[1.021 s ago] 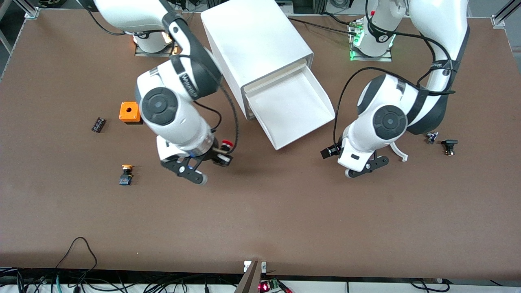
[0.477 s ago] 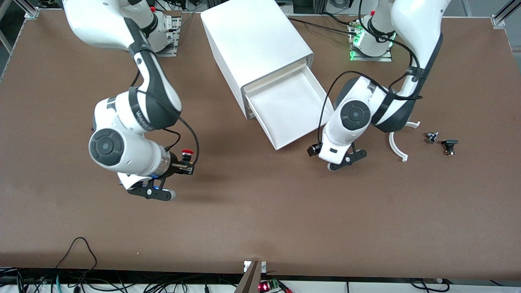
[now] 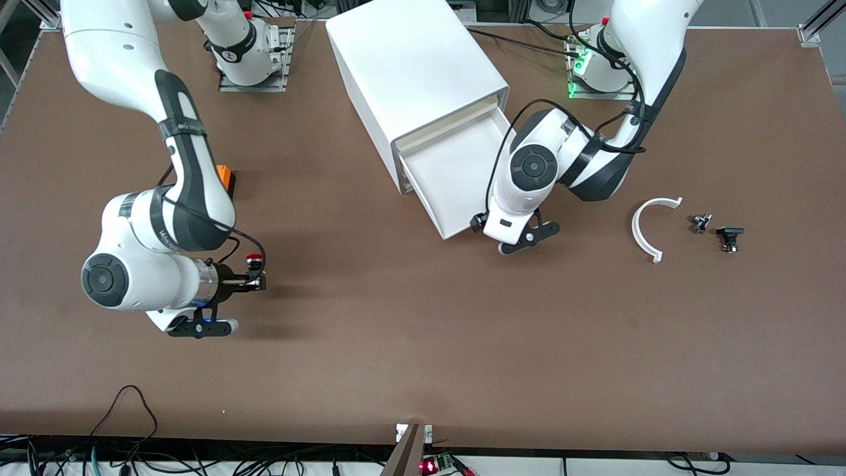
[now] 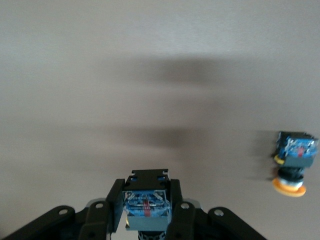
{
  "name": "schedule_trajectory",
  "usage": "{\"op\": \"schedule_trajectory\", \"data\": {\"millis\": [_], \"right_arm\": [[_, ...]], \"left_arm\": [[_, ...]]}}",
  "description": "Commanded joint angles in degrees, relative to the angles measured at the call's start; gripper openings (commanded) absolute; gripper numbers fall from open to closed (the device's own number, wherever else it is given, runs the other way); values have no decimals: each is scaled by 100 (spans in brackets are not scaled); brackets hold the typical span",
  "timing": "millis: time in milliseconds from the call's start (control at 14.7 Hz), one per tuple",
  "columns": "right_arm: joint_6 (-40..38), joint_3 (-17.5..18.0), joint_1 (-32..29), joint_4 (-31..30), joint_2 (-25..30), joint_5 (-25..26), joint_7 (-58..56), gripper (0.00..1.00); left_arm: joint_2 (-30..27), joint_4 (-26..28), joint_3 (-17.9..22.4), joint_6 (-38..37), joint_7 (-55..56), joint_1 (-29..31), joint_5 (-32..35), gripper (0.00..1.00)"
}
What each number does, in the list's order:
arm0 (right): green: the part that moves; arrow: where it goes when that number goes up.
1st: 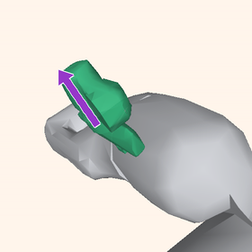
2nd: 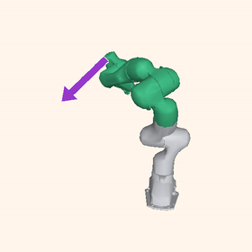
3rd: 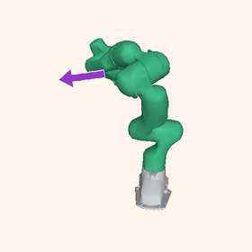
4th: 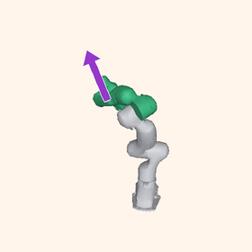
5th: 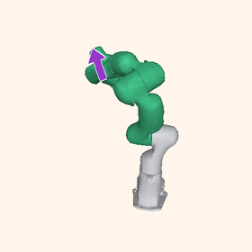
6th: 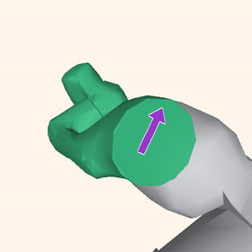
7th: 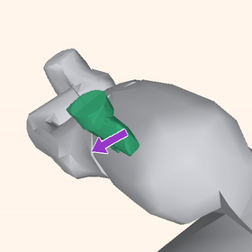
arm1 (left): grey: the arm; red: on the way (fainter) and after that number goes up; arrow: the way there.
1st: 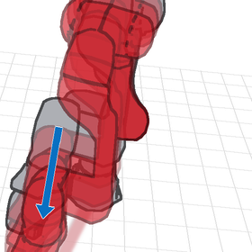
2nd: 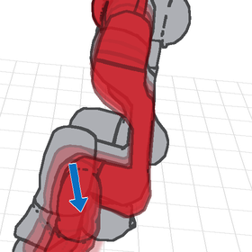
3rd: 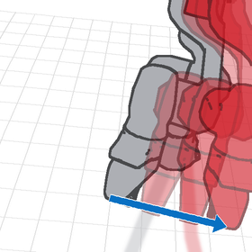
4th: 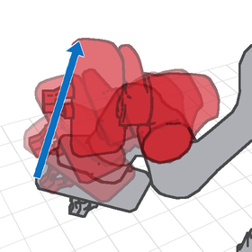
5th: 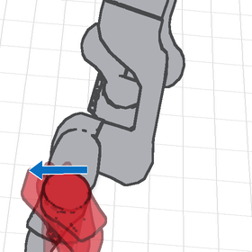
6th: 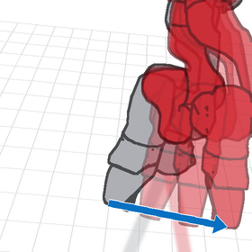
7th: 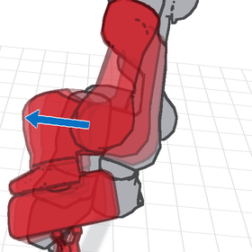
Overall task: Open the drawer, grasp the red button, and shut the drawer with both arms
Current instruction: 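Push the drawer shut with the left gripper while the right gripper withdraws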
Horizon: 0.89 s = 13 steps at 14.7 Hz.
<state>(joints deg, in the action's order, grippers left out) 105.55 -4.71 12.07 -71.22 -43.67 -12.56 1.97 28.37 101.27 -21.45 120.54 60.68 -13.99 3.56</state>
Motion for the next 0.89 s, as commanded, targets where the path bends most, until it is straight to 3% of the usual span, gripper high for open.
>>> {"op": "schedule_trajectory", "data": {"millis": [0, 545, 817], "right_arm": [[509, 49, -213, -619, 140, -62, -451, 0], [1643, -39, -302, -1551, 113, -44, -540, 0], [1908, -39, -319, -1684, 69, -44, -540, 0]], "left_arm": [[-191, 349, -359, 48, 41, 159, -241, 100], [-235, 684, -1466, -13, 41, 572, -461, 100], [-209, 693, -1669, -224, 41, 590, -662, 100]]}}
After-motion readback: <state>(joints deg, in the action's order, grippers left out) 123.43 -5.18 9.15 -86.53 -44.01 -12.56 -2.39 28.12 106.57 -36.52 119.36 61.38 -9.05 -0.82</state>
